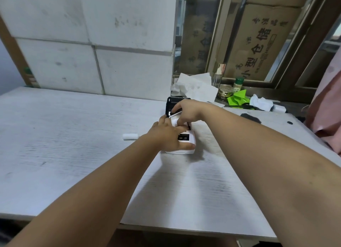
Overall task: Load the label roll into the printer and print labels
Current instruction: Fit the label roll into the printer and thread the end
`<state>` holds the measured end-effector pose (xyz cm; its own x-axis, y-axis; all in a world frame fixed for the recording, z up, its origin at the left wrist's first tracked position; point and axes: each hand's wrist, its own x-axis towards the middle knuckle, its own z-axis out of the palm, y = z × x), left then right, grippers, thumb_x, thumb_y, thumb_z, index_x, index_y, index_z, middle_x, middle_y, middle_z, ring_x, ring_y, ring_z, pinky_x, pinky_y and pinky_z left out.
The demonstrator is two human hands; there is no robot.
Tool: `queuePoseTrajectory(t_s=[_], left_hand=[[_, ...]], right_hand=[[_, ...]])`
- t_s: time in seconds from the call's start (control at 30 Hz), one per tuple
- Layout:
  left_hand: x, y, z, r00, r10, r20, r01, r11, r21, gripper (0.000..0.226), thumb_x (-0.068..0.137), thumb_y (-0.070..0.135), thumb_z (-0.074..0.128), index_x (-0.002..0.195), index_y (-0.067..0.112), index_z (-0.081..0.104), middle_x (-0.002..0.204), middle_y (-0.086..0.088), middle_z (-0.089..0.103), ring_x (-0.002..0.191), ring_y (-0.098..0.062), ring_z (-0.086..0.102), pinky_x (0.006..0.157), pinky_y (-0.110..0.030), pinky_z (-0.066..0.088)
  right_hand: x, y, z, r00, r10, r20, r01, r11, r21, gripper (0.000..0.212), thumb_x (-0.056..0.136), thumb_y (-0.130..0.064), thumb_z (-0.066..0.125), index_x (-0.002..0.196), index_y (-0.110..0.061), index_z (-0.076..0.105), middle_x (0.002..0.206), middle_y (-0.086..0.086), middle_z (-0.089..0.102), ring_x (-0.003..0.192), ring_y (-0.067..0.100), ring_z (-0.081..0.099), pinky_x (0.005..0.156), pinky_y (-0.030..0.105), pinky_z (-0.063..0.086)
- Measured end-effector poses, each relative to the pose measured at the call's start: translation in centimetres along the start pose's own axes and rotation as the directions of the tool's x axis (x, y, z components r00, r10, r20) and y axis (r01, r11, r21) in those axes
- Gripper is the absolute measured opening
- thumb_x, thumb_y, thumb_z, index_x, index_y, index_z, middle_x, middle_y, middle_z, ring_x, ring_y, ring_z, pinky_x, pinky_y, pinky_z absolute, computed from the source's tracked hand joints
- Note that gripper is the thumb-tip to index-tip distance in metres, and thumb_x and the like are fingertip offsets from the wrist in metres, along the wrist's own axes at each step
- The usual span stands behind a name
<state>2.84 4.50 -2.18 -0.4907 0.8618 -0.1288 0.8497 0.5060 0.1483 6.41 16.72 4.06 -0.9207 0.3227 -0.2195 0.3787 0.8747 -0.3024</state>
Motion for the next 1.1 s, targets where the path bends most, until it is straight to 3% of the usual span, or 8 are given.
queuePoseTrajectory(t_s=[0.2, 0.33, 0.43, 0.53, 0.67, 0.8, 0.93, 1.1], left_hand=[[0.1, 0.0, 0.0, 1.000, -0.012, 0.011, 0.011, 1.000, 0.010, 0.079, 0.075, 0.079, 0.041, 0.144, 0.048, 0.021, 0.150, -0.022, 0.021, 0.145, -0.039, -0.003, 0.117, -0.051, 0.016], [0.0, 0.1, 0.1, 1.000, -0.013, 0.000, 0.013, 1.000, -0.003, 0.079, 0.075, 0.079, 0.042, 0.144, 0.048, 0.021, 0.153, -0.023, 0.016, 0.145, -0.040, -0.008, 0.118, -0.051, 0.012], [0.1, -0.1, 0.4, 1.000, -0.006, -0.024, 0.006, 1.000, -0.002, 0.081, 0.074, 0.080, 0.041, 0.145, 0.047, 0.021, 0.154, -0.023, 0.016, 0.145, -0.042, -0.008, 0.118, -0.053, 0.009], [0.1, 0.0, 0.5, 0.999, -0.010, -0.035, 0.010, 1.000, 0.004, 0.083, 0.073, 0.081, 0.040, 0.146, 0.047, 0.020, 0.155, -0.023, 0.016, 0.145, -0.040, -0.008, 0.118, -0.053, 0.009], [-0.3, 0.2, 0.4, 0.999, -0.004, -0.035, 0.004, 1.000, 0.003, 0.081, 0.076, 0.078, 0.041, 0.147, 0.045, 0.019, 0.153, -0.024, 0.019, 0.146, -0.038, -0.008, 0.118, -0.050, 0.009], [-0.2, 0.1, 0.5, 0.998, 0.009, -0.066, -0.007, 1.000, 0.022, 0.078, 0.077, 0.078, 0.040, 0.145, 0.046, 0.020, 0.151, -0.025, 0.022, 0.146, -0.039, -0.004, 0.118, -0.048, 0.010], [-0.1, -0.1, 0.6, 0.997, 0.009, -0.077, -0.008, 1.000, 0.014, 0.078, 0.076, 0.078, 0.041, 0.145, 0.048, 0.018, 0.150, -0.024, 0.024, 0.146, -0.039, -0.003, 0.119, -0.048, 0.011], [-0.4, -0.1, 0.4, 0.997, 0.022, -0.068, -0.017, 0.998, 0.060, 0.078, 0.078, 0.077, 0.039, 0.146, 0.046, 0.017, 0.150, -0.027, 0.022, 0.146, -0.040, -0.005, 0.119, -0.048, 0.009]], right_hand=[[0.5, 1.3, 0.8, 1.000, 0.004, -0.012, -0.002, 0.986, 0.169, 0.058, 0.075, -0.015, 0.068, 0.131, -0.020, 0.055, 0.114, -0.004, 0.056, 0.088, 0.012, 0.056, 0.076, 0.025, 0.045], [0.4, 0.4, -0.2, 0.998, 0.001, 0.065, 0.002, 0.999, -0.053, 0.046, 0.077, -0.021, 0.070, 0.122, -0.018, 0.062, 0.107, 0.003, 0.065, 0.091, 0.019, 0.058, 0.084, 0.033, 0.049], [1.0, -1.3, -0.5, 0.992, 0.046, 0.113, -0.010, 0.953, -0.302, 0.013, 0.076, -0.020, 0.069, 0.082, -0.010, 0.063, 0.078, 0.008, 0.061, 0.077, 0.024, 0.052, 0.064, 0.031, 0.042], [1.5, -2.3, -0.2, 0.992, 0.062, 0.109, -0.013, 0.913, -0.407, 0.016, 0.074, -0.023, 0.067, 0.068, -0.011, 0.057, 0.070, 0.005, 0.055, 0.071, 0.025, 0.053, 0.062, 0.032, 0.043], [1.2, -1.8, -0.5, 0.993, 0.034, 0.115, 0.010, 0.932, -0.363, 0.024, 0.077, -0.031, 0.066, 0.081, -0.008, 0.065, 0.075, 0.003, 0.055, 0.073, 0.023, 0.052, 0.062, 0.029, 0.040], [0.8, -0.7, -0.3, 0.997, -0.003, 0.075, 0.020, 0.973, -0.230, 0.023, 0.077, -0.033, 0.068, 0.064, -0.021, 0.054, 0.067, -0.002, 0.050, 0.067, 0.017, 0.046, 0.057, 0.028, 0.036], [0.4, 0.2, 0.1, 1.000, -0.027, 0.011, 0.028, 0.992, -0.124, 0.032, 0.076, -0.034, 0.068, 0.099, -0.012, 0.069, 0.083, 0.005, 0.063, 0.073, 0.017, 0.051, 0.059, 0.028, 0.040], [0.2, 0.5, -0.1, 0.997, -0.039, 0.062, 0.041, 0.999, -0.031, 0.036, 0.077, -0.026, 0.068, 0.109, -0.012, 0.067, 0.102, 0.010, 0.070, 0.082, 0.016, 0.055, 0.067, 0.027, 0.044]])
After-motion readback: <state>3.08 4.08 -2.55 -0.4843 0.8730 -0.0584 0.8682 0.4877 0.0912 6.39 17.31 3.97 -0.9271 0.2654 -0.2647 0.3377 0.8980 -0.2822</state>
